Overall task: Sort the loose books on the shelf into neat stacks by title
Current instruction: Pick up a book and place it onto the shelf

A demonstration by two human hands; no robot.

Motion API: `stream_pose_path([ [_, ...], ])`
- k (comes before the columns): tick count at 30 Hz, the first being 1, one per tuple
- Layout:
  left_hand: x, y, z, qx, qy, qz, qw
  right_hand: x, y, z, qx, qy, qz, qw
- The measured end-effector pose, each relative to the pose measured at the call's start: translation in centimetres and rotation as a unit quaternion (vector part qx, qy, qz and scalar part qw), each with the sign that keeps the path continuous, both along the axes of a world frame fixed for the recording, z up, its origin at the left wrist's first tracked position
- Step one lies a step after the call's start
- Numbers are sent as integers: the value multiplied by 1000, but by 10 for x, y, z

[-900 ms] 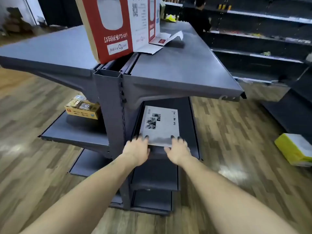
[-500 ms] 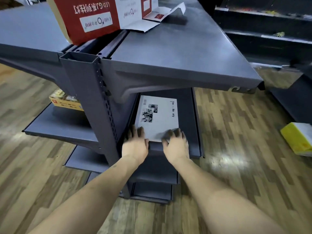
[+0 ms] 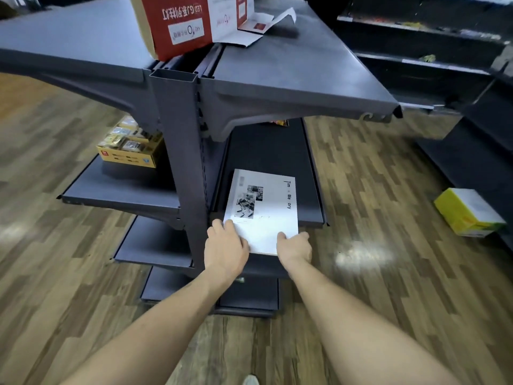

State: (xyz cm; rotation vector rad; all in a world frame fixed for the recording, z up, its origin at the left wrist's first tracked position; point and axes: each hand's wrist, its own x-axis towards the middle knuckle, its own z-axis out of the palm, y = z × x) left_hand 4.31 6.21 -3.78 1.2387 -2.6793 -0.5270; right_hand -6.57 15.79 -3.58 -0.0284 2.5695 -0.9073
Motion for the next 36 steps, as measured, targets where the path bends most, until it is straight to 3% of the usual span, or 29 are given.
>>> stream_pose_path([
  [4, 18, 2, 8, 132, 63, 60, 987, 12, 27, 7, 3, -50, 9, 999],
  [8, 14, 10, 20, 105, 112, 59, 986, 9, 36, 18, 25, 11, 32, 999],
  [15, -38, 31, 49, 41, 160, -41, 985, -25, 80, 41, 26, 85, 8, 996],
  [29, -274, 192, 91, 26, 148, -222, 963, -194, 274, 91, 96, 148, -133, 975],
  [36, -377, 298, 118, 1, 148, -314, 938, -265, 386, 105, 69, 140, -230, 961],
])
